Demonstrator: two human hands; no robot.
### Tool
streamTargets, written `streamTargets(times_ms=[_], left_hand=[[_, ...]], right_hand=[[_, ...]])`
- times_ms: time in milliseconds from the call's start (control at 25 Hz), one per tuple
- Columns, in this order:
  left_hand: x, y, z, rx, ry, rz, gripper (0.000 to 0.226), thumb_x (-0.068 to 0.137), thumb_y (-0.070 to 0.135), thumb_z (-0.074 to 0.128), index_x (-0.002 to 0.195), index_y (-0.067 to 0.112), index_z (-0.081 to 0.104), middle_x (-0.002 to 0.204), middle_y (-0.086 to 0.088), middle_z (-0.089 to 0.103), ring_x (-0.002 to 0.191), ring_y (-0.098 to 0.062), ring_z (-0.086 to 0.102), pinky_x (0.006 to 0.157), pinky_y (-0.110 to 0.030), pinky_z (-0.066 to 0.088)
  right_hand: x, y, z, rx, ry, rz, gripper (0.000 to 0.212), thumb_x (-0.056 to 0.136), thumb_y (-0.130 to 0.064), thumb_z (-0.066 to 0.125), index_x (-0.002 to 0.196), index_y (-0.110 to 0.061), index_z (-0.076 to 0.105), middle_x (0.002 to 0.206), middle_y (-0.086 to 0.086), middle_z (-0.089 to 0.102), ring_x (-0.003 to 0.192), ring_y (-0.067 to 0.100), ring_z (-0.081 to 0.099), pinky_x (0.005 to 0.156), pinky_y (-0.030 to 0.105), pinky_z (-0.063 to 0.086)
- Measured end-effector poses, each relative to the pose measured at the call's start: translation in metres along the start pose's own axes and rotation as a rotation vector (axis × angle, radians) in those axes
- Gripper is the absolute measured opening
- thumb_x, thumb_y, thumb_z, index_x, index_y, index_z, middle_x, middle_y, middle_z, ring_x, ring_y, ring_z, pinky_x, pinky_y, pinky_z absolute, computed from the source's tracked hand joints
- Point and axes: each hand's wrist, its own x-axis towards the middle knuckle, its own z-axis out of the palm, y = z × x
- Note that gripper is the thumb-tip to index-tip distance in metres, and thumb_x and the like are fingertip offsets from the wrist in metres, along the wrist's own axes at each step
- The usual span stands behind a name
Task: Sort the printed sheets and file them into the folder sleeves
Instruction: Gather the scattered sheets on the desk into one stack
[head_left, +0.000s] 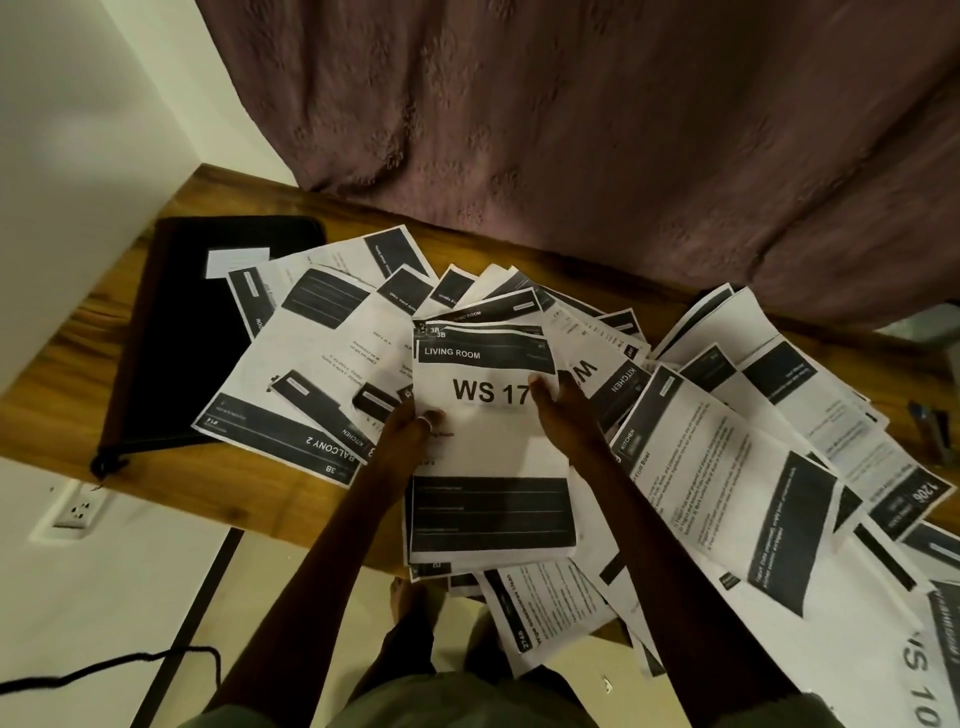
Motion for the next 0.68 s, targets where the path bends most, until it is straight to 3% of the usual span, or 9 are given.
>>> streamTargets(times_ms=[120, 240, 320, 400, 520, 680], left_hand=[[-0.001, 0.003, -0.001, -0.008, 0.02, 0.002, 0.038, 0.098, 0.027, 0.062, 0.135, 0.024, 0.055, 0.12, -0.003, 0.066, 0.105, -0.024, 0.065, 0.082, -0.04, 0.058], [0.001, 0.002, -0.005, 0.035, -0.015, 0.033, 0.046, 0.093, 0.028, 0.068, 0.136, 0.027, 0.052, 0.124, 0.0, 0.065, 0.108, -0.022, 0.065, 0.086, -0.043, 0.059], [0.001, 0.001, -0.009, 0.049, -0.054, 0.041, 0.047, 0.092, 0.025, 0.069, 0.136, 0.025, 0.051, 0.126, -0.001, 0.064, 0.11, -0.023, 0.065, 0.089, -0.047, 0.058], [0.001, 0.001, -0.013, 0.021, -0.078, 0.026, 0.046, 0.092, 0.023, 0.069, 0.135, 0.025, 0.052, 0.126, -0.004, 0.065, 0.111, -0.025, 0.066, 0.089, -0.05, 0.058], [-0.002, 0.006, -0.016, -0.099, -0.139, -0.01, 0.047, 0.088, 0.024, 0.071, 0.132, 0.021, 0.055, 0.122, -0.007, 0.069, 0.106, -0.028, 0.07, 0.084, -0.051, 0.059], [-0.001, 0.009, -0.023, -0.095, -0.151, -0.002, 0.042, 0.09, 0.022, 0.069, 0.13, 0.016, 0.057, 0.12, -0.009, 0.07, 0.106, -0.029, 0.07, 0.081, -0.046, 0.06]], right_hand=[[0.003, 0.0, 0.005, 0.199, 0.054, 0.093, 0.057, 0.092, -0.064, 0.045, 0.132, -0.024, 0.049, 0.124, 0.0, 0.06, 0.112, 0.019, 0.058, 0.098, 0.042, 0.049], [0.005, 0.0, 0.003, 0.355, 0.08, 0.156, 0.051, 0.095, -0.055, 0.047, 0.133, -0.021, 0.049, 0.115, 0.0, 0.062, 0.097, 0.014, 0.064, 0.076, 0.023, 0.051], [0.004, -0.003, -0.001, 0.395, 0.064, 0.186, 0.045, 0.099, -0.047, 0.047, 0.133, -0.018, 0.047, 0.109, -0.002, 0.058, 0.083, 0.004, 0.059, 0.057, 0.01, 0.043], [0.006, -0.003, -0.004, 0.44, 0.043, 0.187, 0.043, 0.1, -0.044, 0.048, 0.132, -0.016, 0.048, 0.107, -0.003, 0.057, 0.084, 0.003, 0.058, 0.051, 0.008, 0.038], [0.006, -0.01, -0.003, 0.491, 0.083, 0.235, 0.038, 0.099, -0.044, 0.05, 0.123, -0.014, 0.052, 0.105, -0.001, 0.059, 0.086, 0.007, 0.057, 0.057, 0.013, 0.038], [0.011, -0.013, -0.001, 0.408, 0.104, 0.193, 0.05, 0.1, -0.046, 0.044, 0.134, -0.01, 0.05, 0.122, 0.006, 0.061, 0.113, 0.023, 0.058, 0.083, 0.028, 0.045]])
